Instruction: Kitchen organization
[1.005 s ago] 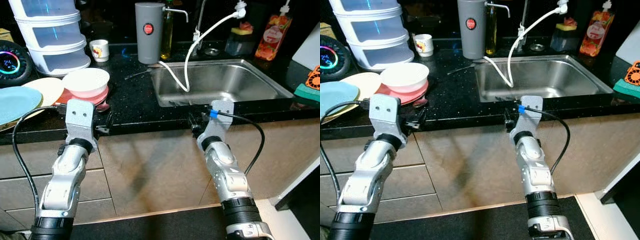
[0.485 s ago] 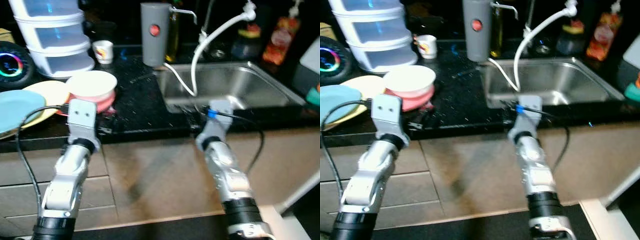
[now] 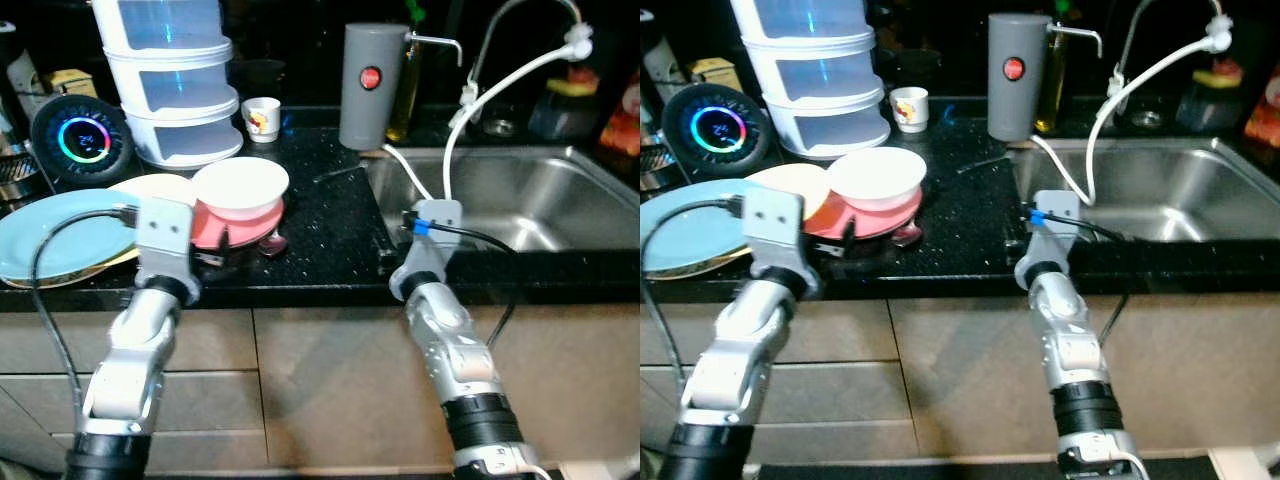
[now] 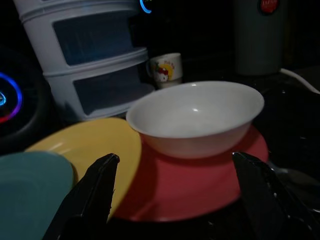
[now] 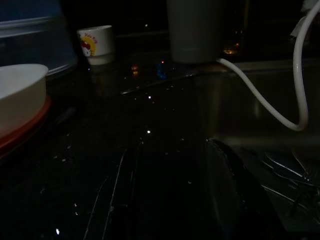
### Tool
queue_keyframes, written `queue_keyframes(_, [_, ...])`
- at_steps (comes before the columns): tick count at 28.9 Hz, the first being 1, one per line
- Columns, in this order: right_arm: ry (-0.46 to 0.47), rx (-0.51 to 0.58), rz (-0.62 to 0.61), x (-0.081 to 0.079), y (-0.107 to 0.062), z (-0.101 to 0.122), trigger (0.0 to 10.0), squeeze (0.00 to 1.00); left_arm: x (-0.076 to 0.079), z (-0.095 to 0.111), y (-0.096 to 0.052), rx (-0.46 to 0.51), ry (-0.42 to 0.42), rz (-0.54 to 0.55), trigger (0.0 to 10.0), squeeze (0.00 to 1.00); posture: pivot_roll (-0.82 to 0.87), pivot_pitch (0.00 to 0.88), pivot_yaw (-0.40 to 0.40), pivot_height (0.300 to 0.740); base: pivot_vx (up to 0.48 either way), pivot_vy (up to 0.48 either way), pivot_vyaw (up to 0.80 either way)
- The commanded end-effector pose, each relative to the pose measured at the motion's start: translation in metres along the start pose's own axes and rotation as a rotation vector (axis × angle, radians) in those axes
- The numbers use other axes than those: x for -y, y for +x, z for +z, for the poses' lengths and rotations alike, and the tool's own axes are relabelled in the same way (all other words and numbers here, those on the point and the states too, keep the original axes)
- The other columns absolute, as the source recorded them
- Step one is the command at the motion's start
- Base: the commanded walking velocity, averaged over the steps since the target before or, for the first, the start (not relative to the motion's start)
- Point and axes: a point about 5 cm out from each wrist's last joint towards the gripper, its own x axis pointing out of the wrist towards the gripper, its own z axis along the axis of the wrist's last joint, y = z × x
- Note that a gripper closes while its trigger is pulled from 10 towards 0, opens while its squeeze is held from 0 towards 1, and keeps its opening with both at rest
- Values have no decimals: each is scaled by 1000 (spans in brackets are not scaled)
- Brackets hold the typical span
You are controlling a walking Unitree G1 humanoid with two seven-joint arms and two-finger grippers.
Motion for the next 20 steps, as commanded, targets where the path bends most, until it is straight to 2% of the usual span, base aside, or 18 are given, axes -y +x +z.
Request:
queue_keyframes(1, [10,-25,8,-4,-1,-7,10000,0,0,-1,-2,-5,12,-2,10000,0,22,80,16,740,311,0,0])
queue_keyframes(20, [17,-17,10,-4,-2,-7,10000,0,3,8,0,37,25,-17,10000,0,24,81,16,740,301,0,0])
